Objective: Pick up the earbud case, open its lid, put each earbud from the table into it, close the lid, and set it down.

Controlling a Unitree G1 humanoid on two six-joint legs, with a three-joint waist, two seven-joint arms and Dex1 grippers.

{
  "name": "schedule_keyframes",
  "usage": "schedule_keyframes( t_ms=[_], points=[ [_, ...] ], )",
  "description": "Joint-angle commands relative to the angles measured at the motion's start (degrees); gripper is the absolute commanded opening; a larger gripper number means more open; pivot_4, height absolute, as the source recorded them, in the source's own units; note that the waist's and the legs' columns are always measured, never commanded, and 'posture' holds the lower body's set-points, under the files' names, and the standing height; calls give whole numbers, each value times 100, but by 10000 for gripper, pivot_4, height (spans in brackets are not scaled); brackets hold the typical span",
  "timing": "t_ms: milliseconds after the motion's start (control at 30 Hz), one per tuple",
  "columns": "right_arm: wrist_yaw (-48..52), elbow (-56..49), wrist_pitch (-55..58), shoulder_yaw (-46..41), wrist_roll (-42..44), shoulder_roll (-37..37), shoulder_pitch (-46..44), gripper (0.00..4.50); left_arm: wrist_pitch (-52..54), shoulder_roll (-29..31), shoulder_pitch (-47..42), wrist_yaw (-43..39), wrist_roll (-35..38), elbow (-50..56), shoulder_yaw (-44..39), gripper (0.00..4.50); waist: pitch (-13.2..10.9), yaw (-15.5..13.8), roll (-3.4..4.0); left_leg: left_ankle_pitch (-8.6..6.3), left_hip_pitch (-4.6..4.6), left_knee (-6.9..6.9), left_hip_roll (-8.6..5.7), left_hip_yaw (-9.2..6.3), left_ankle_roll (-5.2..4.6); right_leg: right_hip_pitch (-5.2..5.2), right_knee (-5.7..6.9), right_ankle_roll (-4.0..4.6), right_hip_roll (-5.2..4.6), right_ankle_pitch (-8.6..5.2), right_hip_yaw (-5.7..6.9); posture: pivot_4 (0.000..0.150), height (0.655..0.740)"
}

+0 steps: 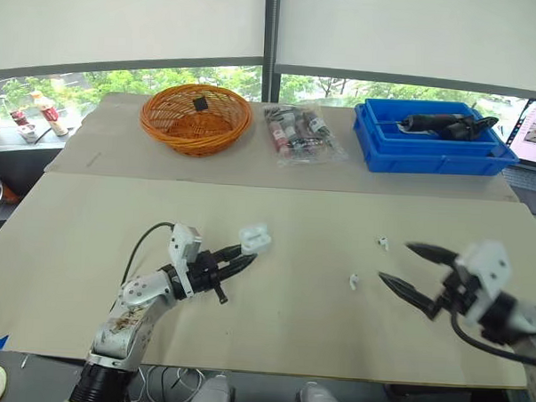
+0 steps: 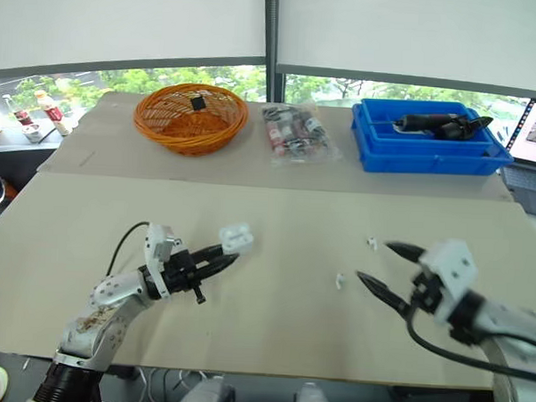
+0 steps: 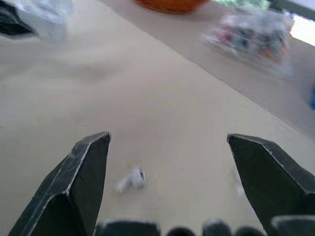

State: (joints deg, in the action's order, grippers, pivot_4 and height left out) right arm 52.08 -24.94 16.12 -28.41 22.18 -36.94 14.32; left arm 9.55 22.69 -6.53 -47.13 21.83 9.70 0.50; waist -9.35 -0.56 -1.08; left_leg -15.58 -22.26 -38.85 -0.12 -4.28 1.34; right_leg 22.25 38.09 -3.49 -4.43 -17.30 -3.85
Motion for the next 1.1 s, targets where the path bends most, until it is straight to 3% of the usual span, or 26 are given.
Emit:
schedule_keyframes(
  t_ms=[33,233,333,600,767,1100],
  points=[
    [32,254,-799,-619,-100,104,472,41982,-186,-17,95,129,-6,87,-131,5073,0,13,0,0,3,-1,1,1,0,-1,0,0,0,0,-5,1500,7400],
    [55,961,-1401,-1005,-151,185,1226,41982,-238,214,180,-23,-41,124,-126,5073,1,104,2,-1,30,15,5,17,-1,-22,-1,0,7,-1,-9,1500,7400],
    [-17,1080,-1518,-1011,-148,207,1394,45000,-267,308,157,-43,-53,77,-157,5073,3,127,4,-1,29,20,5,18,-1,-21,-2,1,6,-1,-9,1500,7400],
    [-285,722,-1275,-802,0,324,1503,45000,-226,360,140,9,-45,100,-185,5073,4,122,6,-1,27,19,4,16,-1,-22,-3,0,3,-1,-10,1500,7400],
    [-1003,-321,-864,-9,-46,831,1342,45000,-226,347,147,32,-67,100,-147,5073,5,128,9,-1,27,19,6,2,-1,-20,-2,1,4,-1,-9,1500,7400],
    [-3337,-1119,1059,2407,-1652,1788,-51,45000,-175,350,219,29,-95,204,-110,5073,9,125,14,1,19,18,3,-18,2,-6,2,1,3,-1,-7,1500,7400]
  ],
)
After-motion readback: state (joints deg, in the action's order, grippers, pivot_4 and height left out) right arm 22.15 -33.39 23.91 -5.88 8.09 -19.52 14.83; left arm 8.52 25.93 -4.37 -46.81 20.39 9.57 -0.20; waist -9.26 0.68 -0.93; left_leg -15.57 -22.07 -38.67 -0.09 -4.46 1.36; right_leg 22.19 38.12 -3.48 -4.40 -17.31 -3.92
